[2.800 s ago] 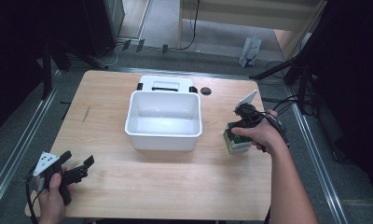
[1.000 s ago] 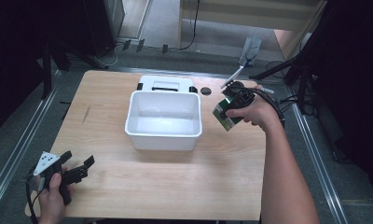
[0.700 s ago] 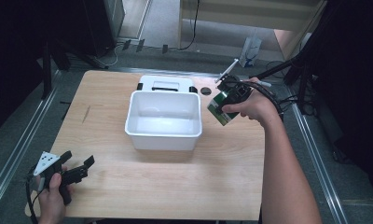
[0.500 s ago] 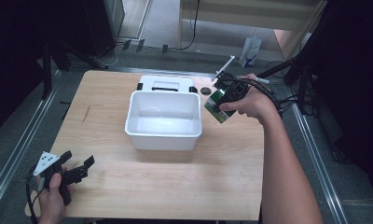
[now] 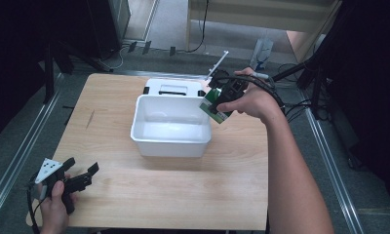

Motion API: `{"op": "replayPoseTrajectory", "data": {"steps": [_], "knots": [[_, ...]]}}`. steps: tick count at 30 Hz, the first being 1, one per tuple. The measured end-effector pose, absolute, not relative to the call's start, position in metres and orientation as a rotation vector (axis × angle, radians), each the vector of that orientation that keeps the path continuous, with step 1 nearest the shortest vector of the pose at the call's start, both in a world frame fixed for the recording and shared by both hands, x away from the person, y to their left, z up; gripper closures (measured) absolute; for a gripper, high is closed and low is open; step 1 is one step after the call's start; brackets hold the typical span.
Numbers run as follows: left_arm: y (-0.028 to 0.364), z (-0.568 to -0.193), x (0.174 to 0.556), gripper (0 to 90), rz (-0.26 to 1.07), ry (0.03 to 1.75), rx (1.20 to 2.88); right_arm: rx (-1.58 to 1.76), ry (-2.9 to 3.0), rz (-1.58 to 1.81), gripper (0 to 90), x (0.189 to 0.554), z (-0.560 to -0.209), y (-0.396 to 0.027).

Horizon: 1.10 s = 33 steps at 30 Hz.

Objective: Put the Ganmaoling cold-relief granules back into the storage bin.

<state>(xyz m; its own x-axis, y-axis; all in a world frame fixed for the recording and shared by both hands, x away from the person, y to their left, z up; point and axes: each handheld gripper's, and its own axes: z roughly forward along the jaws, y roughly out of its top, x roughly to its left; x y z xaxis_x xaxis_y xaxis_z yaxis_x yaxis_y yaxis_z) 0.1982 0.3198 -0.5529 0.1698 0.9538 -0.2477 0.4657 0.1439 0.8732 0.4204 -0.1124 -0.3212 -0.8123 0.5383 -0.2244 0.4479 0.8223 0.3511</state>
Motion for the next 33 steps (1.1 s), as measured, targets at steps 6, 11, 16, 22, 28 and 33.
{"op": "replayPoseTrajectory", "data": {"steps": [6, 11, 16, 22, 28, 33], "knots": [[0.320, -0.553, 0.198, 5.7, 0.628, 1.445, 1.472, 0.594, 2.739, 0.455, 16.2, 0.411, -0.320, -0.082], [0.320, -0.553, 0.198, 5.8, 0.629, 1.443, 1.474, 0.475, 2.774, 0.453, 16.2, 0.406, -0.323, -0.063], [0.320, -0.553, 0.198, 5.7, 0.628, 1.441, 1.469, 0.323, 2.808, 0.416, 16.1, 0.405, -0.337, -0.052], [0.320, -0.553, 0.198, 5.7, 0.627, 1.440, 1.469, 0.181, 2.839, 0.376, 16.1, 0.405, -0.351, -0.051], [0.320, -0.553, 0.198, 5.7, 0.627, 1.440, 1.470, 0.077, 2.835, 0.335, 16.0, 0.407, -0.364, -0.051], [0.321, -0.553, 0.198, 5.7, 0.627, 1.440, 1.468, 0.026, 2.840, 0.335, 15.9, 0.409, -0.373, -0.052]]}}
